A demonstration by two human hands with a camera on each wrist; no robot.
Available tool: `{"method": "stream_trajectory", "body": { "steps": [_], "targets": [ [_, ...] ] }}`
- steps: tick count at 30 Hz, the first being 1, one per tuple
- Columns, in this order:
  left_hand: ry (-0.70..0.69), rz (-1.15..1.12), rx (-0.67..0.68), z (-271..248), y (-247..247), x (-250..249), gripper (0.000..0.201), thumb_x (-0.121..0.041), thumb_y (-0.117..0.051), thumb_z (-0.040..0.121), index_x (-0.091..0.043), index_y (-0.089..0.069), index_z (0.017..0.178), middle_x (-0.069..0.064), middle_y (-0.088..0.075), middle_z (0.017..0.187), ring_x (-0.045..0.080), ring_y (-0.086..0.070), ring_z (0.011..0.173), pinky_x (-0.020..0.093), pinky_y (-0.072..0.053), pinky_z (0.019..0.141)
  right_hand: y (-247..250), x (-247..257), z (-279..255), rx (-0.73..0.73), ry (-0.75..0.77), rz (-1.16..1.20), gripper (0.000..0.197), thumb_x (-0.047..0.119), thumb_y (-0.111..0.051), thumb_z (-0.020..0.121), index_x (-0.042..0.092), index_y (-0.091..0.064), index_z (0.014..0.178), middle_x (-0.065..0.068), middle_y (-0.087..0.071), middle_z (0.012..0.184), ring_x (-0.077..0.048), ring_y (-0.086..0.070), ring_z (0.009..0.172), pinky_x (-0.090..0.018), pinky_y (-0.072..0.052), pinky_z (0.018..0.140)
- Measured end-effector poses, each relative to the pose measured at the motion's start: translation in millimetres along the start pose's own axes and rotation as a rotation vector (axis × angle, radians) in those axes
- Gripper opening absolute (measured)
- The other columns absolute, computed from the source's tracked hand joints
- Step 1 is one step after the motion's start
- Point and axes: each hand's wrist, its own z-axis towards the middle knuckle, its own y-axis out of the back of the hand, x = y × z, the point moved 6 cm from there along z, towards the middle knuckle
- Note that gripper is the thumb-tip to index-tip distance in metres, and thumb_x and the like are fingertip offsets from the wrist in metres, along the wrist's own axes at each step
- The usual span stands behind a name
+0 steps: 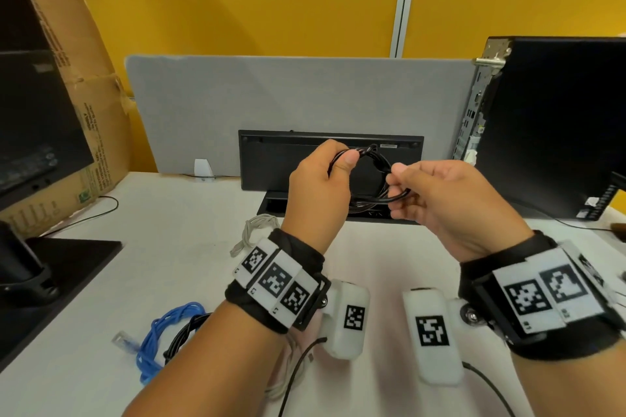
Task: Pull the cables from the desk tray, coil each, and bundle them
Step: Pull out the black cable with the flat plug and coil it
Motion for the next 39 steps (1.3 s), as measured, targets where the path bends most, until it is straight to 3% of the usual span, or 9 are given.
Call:
{"method": "stream_trajectory", "body": {
  "steps": [3,6,12,17,22,27,31,35,39],
  "targets": [
    [0.034,-0.036,0.027,2,0,5,0.019,-0.019,-0.049,0.1,-0.014,-0.059,0.085,-0.001,-0.051,0.059,0.003,-0.049,0.045,0.013,-0.04,0.045,-1,-2,0,-0.018,-0.012,0.158,0.022,0.014,-0.057,0.095,0.002,-0.065,0.079,-0.01,-0.062,0.07,-0.019,-0.06,0.07,-0.035,-0.058,0.079],
    [0.079,-0.058,0.052,2,-1,8,0.019,-0.018,-0.048,0.1,-0.012,-0.06,0.087,-0.001,-0.052,0.058,0.0,-0.052,0.042,0.01,-0.035,0.038,-2,-3,-1,-0.035,-0.021,0.235,0.019,0.014,-0.057,0.095,0.002,-0.065,0.082,-0.009,-0.065,0.066,-0.019,-0.064,0.071,-0.036,-0.057,0.082],
    [0.134,-0.056,0.115,0,-6,10,0.02,-0.015,-0.047,0.1,-0.008,-0.062,0.09,-0.001,-0.049,0.062,0.002,-0.054,0.048,0.026,-0.05,0.055,2,-3,2,-0.035,-0.03,0.23,0.02,0.014,-0.058,0.095,-0.003,-0.064,0.087,0.001,-0.045,0.046,-0.013,-0.053,0.048,-0.034,-0.058,0.063],
    [0.122,-0.011,0.08,2,-2,13,0.019,-0.014,-0.047,0.1,-0.009,-0.063,0.091,-0.001,-0.05,0.064,0.003,-0.053,0.051,0.011,-0.043,0.047,6,-9,6,0.058,-0.129,0.266,0.023,0.01,-0.051,0.097,-0.007,-0.065,0.093,0.004,-0.033,0.051,-0.008,-0.028,0.042,-0.021,-0.03,0.039],
    [0.141,0.049,0.073,5,3,20,0.021,-0.012,-0.047,0.099,-0.021,-0.065,0.093,-0.005,-0.062,0.067,0.003,-0.055,0.06,0.016,-0.047,0.057,10,0,6,0.074,0.062,-0.085,0.034,0.01,-0.051,0.097,0.018,-0.076,0.075,-0.013,-0.052,0.064,-0.008,-0.035,0.049,-0.021,-0.03,0.047],
    [0.122,0.005,0.166,1,-5,13,0.038,0.003,-0.045,0.096,-0.032,-0.059,0.097,0.0,-0.069,0.082,0.007,-0.064,0.076,0.007,-0.048,0.063,13,8,3,-0.024,0.229,-0.333,0.023,0.021,-0.056,0.095,0.024,-0.076,0.085,0.007,-0.049,0.054,-0.001,-0.04,0.045,-0.016,-0.035,0.047],
    [0.132,-0.065,0.203,0,-10,6,0.046,0.008,-0.037,0.093,-0.033,-0.057,0.1,-0.006,-0.057,0.082,0.008,-0.06,0.071,0.019,-0.051,0.067,8,10,1,-0.025,0.255,-0.355,0.024,0.02,-0.055,0.095,0.022,-0.076,0.085,0.006,-0.047,0.053,-0.002,-0.037,0.043,-0.016,-0.033,0.046],
    [0.029,-0.031,0.236,-4,-10,-7,0.031,-0.014,-0.045,0.096,-0.032,-0.06,0.116,-0.018,-0.059,0.075,0.0,-0.052,0.064,0.015,-0.047,0.062,3,9,0,0.024,0.214,-0.321,0.025,0.017,-0.055,0.093,0.017,-0.075,0.079,0.007,-0.046,0.049,-0.001,-0.038,0.04,-0.012,-0.032,0.043],
    [-0.104,0.148,0.32,-8,-14,-16,0.022,-0.023,-0.046,0.101,-0.018,-0.067,0.097,-0.001,-0.066,0.086,0.014,-0.06,0.084,0.038,-0.05,0.08,5,14,-2,0.056,0.246,-0.277,0.022,0.017,-0.062,0.087,0.005,-0.072,0.072,0.011,-0.04,0.039,-0.002,-0.032,0.034,-0.007,-0.027,0.037]
  ]
}}
